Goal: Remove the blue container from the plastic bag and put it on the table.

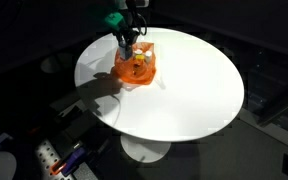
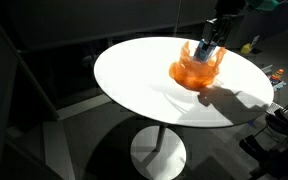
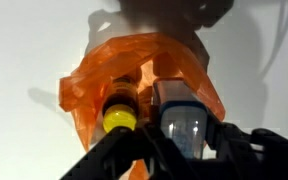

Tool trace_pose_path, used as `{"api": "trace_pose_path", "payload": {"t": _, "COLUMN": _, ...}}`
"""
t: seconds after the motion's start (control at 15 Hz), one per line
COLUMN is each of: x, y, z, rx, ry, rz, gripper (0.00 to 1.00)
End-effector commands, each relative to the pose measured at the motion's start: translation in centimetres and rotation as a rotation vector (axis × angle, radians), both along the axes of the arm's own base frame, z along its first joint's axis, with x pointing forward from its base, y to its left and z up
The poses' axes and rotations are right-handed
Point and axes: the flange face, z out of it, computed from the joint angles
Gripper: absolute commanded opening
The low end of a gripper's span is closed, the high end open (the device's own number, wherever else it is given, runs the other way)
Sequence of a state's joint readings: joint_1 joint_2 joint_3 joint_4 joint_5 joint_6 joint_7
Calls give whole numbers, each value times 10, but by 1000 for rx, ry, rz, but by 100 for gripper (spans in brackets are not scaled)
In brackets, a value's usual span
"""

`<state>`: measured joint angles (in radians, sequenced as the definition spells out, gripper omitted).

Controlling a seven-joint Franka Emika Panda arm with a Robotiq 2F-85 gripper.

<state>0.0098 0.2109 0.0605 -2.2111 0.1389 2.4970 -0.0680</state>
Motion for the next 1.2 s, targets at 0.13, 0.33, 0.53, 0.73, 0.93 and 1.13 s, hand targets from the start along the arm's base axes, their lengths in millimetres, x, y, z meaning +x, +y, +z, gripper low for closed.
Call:
{"api": "trace_pose_path", "payload": {"t": 0.13, "x": -21, "y": -45, "z": 61, "rx": -43, "ry": -51, "rz": -89, "gripper": 19}}
{"api": "trace_pose_path", "payload": {"t": 0.33, "x": -24, "y": -84, "z": 83, "rx": -50, "ry": -69, "rz": -165, "gripper": 19}}
{"api": "trace_pose_path", "payload": {"t": 0.53, "x": -27, "y": -126, "z": 92, "rx": -68, "ry": -78, "rz": -240, "gripper": 19}}
{"api": "trace_pose_path", "payload": {"t": 0.73, "x": -33, "y": -164, "z": 85, "rx": -69, "ry": -61, "rz": -302, "gripper": 19}}
{"api": "trace_pose_path", "payload": {"t": 0.93, "x": -40, "y": -189, "z": 70, "rx": -67, "ry": -29, "rz": -337, "gripper": 19}}
{"api": "trace_pose_path", "payload": {"t": 1.13, "x": -42, "y": -204, "z": 51, "rx": -67, "ry": 0, "rz": -351, "gripper": 19}}
